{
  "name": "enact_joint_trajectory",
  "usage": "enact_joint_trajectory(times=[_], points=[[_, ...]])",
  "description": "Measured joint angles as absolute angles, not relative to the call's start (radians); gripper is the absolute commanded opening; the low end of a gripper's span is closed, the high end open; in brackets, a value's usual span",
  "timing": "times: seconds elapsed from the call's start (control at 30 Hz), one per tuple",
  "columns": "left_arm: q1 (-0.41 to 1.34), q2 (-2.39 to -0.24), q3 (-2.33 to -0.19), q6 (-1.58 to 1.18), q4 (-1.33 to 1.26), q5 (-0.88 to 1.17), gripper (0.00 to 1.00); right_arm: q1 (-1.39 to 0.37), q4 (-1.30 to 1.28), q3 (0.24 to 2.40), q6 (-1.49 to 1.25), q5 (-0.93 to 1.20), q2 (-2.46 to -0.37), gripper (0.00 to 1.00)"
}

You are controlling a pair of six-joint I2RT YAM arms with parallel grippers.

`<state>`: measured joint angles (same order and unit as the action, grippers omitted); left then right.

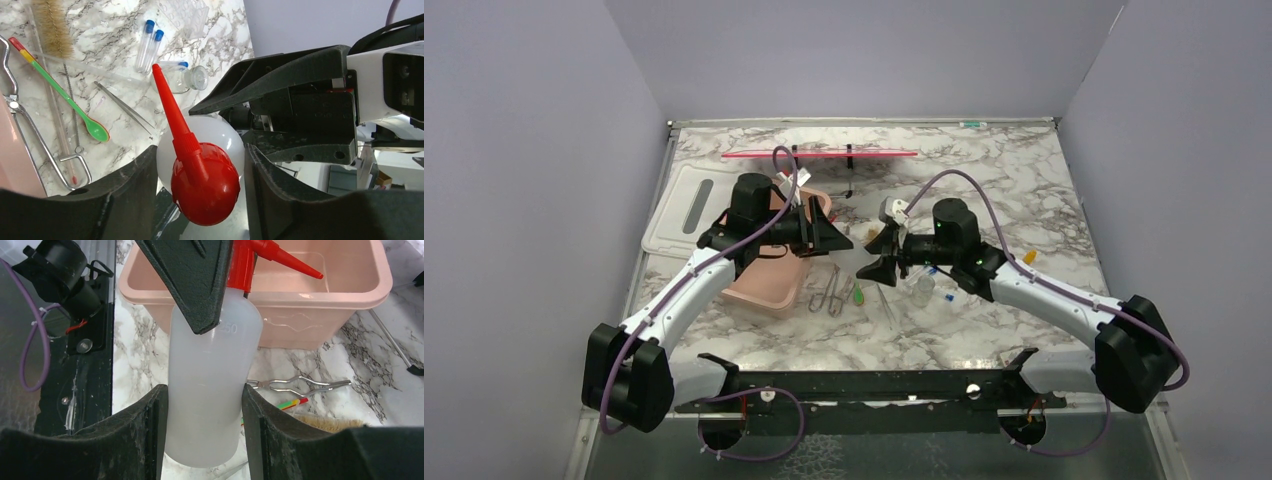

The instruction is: Organize the chemistry lab equipment

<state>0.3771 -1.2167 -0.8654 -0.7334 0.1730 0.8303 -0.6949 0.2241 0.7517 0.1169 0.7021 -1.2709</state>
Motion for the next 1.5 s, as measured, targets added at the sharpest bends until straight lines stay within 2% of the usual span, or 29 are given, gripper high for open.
enact_joint_trajectory(times=[0.1,0.23,0.5,0.67,0.93,1.23,1.5], points=[[0.377,-1.217,-0.869,-0.716,0.191,0.83,0.46,-0.695,0.206,0.762,0.117,0.701,-1.277,0.75],[0.377,-1.213,-0.89,-0.666,0.238,0.805,0.46,-0.695,0.191,0.784,0.088,0.664,-1.276,0.83],[0.373,-1.133,-1.086,-0.492,0.459,0.566,0.46,-0.695,0.245,0.749,-0.039,0.485,-1.122,0.83],[0.373,-1.073,-1.204,-0.395,0.602,0.271,0.46,-0.695,0.273,0.738,-0.095,0.395,-1.042,0.83],[0.368,-1.068,-1.164,-0.332,0.714,-0.133,0.46,-0.695,0.274,0.703,-0.136,0.32,-1.043,0.82],[0.368,-1.204,-1.024,-0.343,0.64,-0.231,0.46,-0.695,0.277,0.647,-0.197,0.303,-1.066,0.82],[0.361,-1.344,-1.01,-0.333,0.518,-0.257,0.45,-0.695,0.292,0.633,-0.236,0.304,-1.068,0.82]])
